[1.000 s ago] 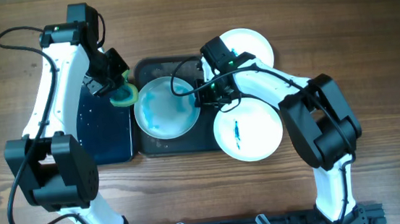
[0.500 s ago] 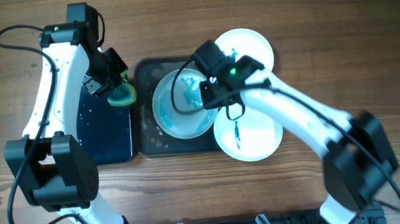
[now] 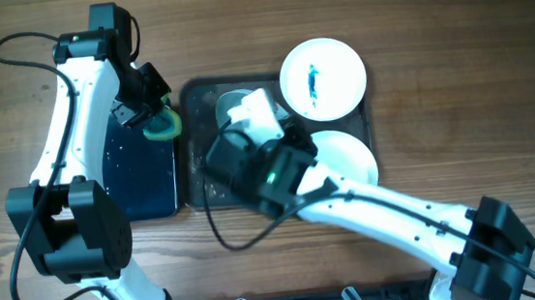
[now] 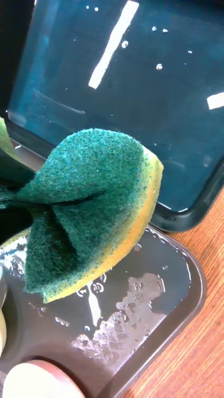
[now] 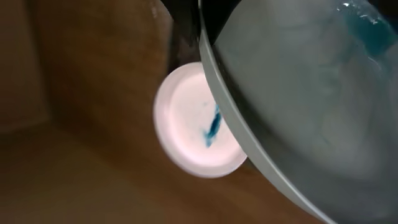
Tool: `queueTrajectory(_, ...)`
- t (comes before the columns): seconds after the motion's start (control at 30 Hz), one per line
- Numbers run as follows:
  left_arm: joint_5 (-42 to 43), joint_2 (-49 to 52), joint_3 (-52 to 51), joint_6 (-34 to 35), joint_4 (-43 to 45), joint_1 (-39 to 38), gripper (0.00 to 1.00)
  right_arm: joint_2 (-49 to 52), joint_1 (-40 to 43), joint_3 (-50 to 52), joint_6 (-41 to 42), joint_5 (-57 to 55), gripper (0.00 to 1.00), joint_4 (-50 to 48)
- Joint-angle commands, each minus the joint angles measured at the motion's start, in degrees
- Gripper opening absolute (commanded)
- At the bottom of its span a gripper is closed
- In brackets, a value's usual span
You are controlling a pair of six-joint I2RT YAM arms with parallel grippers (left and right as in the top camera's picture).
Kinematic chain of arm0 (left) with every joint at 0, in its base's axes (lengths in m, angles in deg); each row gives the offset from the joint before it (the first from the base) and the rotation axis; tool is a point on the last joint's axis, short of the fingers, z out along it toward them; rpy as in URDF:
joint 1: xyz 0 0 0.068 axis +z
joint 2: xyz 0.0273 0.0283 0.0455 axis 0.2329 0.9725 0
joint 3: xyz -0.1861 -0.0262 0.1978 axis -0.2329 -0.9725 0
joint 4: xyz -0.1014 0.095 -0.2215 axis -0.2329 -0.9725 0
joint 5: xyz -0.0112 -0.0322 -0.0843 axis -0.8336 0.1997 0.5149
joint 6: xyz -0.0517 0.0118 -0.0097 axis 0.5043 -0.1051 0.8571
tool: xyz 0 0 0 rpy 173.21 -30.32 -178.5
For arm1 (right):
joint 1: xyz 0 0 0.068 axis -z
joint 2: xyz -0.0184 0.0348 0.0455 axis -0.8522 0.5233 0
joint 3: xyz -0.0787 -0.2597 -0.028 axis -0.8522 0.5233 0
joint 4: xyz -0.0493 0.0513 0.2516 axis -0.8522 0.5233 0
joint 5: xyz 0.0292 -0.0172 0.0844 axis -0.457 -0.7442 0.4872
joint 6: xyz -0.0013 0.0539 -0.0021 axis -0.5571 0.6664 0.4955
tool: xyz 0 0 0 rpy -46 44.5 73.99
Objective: Clean dirty plates on tray and stack at the side
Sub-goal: 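Lift the cleaned plate with the right gripper and carry it right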
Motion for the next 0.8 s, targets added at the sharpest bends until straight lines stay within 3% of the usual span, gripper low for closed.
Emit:
queueTrajectory(0.0, -0.76, -0.33, 0.63, -0.9, 0.33, 0.26, 0.04, -0.46, -3.04, -0.28, -4.61, -18.08, 0.04, -1.46)
queueTrajectory(0.23, -0.79, -0.33, 0.63, -0.9, 0.33, 0.26, 0.04, -0.46, -6.88, -0.28, -14.53, -30.4, 0.04, -10.43)
queueTrajectory(0.4, -0.79, -0.33, 0.63, -0.92, 0.22, 0.26, 0.04, -0.46, -7.56, -0.28, -21.77, -30.49, 0.04, -17.9)
queueTrajectory(0.6, -0.74, -0.33, 0.63, -0.9, 0.15, 0.26, 0.04, -0.46, -6.19, -0.28, -18.47, -11.96, 0.04, -12.35)
queueTrajectory(0.77, -0.57, -0.33, 0.63, -0.9, -1.77, -0.35, 0.04, -2.16, -2.67, -0.28, -3.3, 7.76, 0.04, -2.95)
